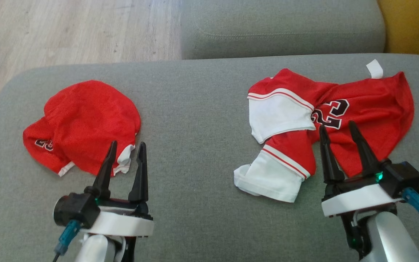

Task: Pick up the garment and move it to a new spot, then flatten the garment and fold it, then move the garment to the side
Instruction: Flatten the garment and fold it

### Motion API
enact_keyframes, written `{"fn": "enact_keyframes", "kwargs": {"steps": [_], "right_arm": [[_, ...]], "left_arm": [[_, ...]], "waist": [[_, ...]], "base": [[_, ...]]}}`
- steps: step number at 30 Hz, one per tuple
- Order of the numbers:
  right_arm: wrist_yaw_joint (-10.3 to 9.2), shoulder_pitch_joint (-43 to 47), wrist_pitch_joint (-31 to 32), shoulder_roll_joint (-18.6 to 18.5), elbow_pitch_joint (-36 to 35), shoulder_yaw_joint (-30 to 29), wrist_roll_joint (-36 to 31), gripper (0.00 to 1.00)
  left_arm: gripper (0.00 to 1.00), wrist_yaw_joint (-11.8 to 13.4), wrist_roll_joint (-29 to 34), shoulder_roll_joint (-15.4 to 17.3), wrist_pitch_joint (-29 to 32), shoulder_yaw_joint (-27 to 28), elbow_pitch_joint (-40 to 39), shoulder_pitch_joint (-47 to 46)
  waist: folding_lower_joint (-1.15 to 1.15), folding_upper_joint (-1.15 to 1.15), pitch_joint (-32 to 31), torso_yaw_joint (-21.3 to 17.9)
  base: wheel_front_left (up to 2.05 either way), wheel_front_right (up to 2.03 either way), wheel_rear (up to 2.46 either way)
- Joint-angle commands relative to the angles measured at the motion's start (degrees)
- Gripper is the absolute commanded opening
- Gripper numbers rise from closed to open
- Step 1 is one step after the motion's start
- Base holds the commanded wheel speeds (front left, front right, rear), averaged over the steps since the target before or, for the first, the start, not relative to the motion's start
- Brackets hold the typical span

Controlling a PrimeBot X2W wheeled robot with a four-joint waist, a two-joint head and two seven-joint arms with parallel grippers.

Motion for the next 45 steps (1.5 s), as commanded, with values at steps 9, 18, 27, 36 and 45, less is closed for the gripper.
{"fn": "enact_keyframes", "kwargs": {"steps": [9, 18, 27, 36, 45], "right_arm": [[-0.04, -5.25, 2.80, 0.84, 1.40, -2.78, -2.46, 1.00], [-0.04, -13.89, 11.47, 0.90, 13.98, -9.02, 2.47, 1.00], [-0.04, -20.57, 13.50, 0.91, 26.81, -10.50, 7.62, 1.00], [-0.04, -24.97, 7.31, 0.91, 28.89, -4.67, 8.45, 0.00], [-0.04, -31.66, 9.70, 0.26, 21.24, -4.13, 10.09, 0.00]], "left_arm": [[1.00, -0.18, -0.12, 0.30, -0.54, 1.27, -2.22, -2.60], [1.00, -0.25, -1.08, 0.30, -0.54, -0.23, -1.45, -4.57], [1.00, -0.28, -1.39, 0.30, -0.54, -0.67, -1.05, -5.19], [1.00, -0.30, -1.07, 0.30, -0.54, -0.23, -0.76, -4.60], [1.00, -0.19, -1.21, 0.30, -0.54, -0.56, -0.45, -3.69]], "waist": [[0.00, 0.00, 3.71, 1.79], [0.00, 0.00, 7.31, 5.42], [0.00, 0.00, 8.19, 7.66], [0.00, 0.00, 7.48, 7.01], [0.00, 0.00, 5.40, 6.21]], "base": [[0.00, 0.00, 0.00], [0.00, 0.00, 0.00], [0.00, 0.00, 0.00], [0.00, 0.00, 0.00], [0.00, 0.00, 0.00]]}}
